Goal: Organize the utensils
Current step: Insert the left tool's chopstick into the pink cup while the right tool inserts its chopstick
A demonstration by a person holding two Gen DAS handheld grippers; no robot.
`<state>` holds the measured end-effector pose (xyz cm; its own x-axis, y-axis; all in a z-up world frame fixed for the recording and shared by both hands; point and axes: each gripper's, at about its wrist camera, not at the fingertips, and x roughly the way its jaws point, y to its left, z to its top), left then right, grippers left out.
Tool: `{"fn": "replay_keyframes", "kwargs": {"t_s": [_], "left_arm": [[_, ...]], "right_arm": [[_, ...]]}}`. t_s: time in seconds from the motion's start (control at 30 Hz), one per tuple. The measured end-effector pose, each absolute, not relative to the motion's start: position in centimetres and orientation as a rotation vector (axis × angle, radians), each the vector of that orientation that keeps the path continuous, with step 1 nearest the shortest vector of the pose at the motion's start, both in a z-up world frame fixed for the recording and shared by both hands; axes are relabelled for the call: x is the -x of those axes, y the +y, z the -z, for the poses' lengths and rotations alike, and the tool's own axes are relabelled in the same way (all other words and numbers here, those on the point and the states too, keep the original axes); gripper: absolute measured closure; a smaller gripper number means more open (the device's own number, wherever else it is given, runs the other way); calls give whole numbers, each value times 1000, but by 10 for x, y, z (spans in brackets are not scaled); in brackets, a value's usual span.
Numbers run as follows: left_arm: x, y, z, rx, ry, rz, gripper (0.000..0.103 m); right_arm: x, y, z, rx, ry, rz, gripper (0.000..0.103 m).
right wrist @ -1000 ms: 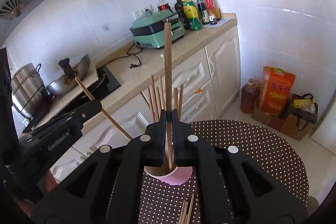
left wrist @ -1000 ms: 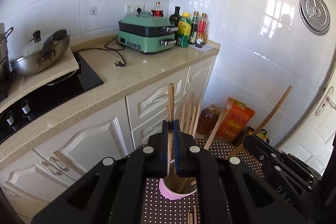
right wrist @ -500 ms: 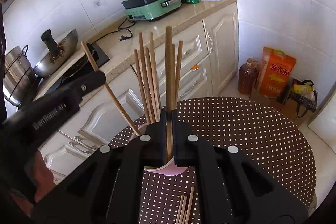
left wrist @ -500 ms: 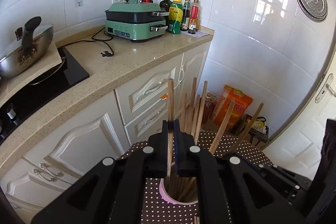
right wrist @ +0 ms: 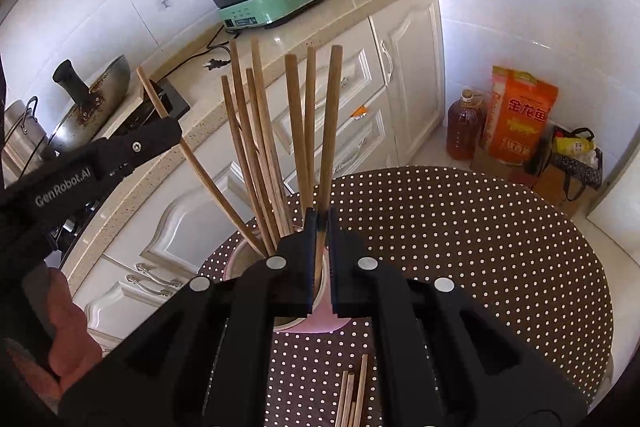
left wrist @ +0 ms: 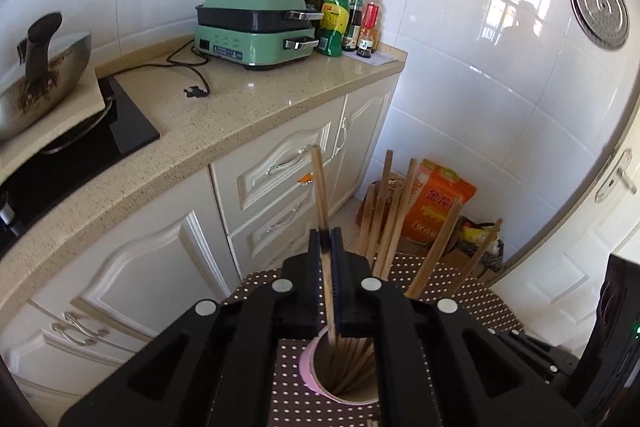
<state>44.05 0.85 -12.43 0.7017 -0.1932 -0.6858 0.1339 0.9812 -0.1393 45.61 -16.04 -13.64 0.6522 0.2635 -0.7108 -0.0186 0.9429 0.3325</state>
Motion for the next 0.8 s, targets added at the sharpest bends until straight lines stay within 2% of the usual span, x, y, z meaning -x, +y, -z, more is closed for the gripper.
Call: {"fn": "replay_keyframes", "kwargs": {"t_s": [0.2, 0.67, 0.77, 0.8], "left_arm": [[-447, -1, 123, 10, 794, 235, 97], [-445, -13, 172, -4, 905, 297, 97], [-442, -9, 173, 8, 903, 287, 97], [-441, -8, 173, 9, 904, 284, 97]], "right_arm": [[-463, -156, 141, -308, 852, -164, 97], [-469, -147, 163, -312, 930, -171, 96], [-468, -146, 162, -288, 955, -167, 94], [-468, -147, 163, -287, 964, -166, 90]]}}
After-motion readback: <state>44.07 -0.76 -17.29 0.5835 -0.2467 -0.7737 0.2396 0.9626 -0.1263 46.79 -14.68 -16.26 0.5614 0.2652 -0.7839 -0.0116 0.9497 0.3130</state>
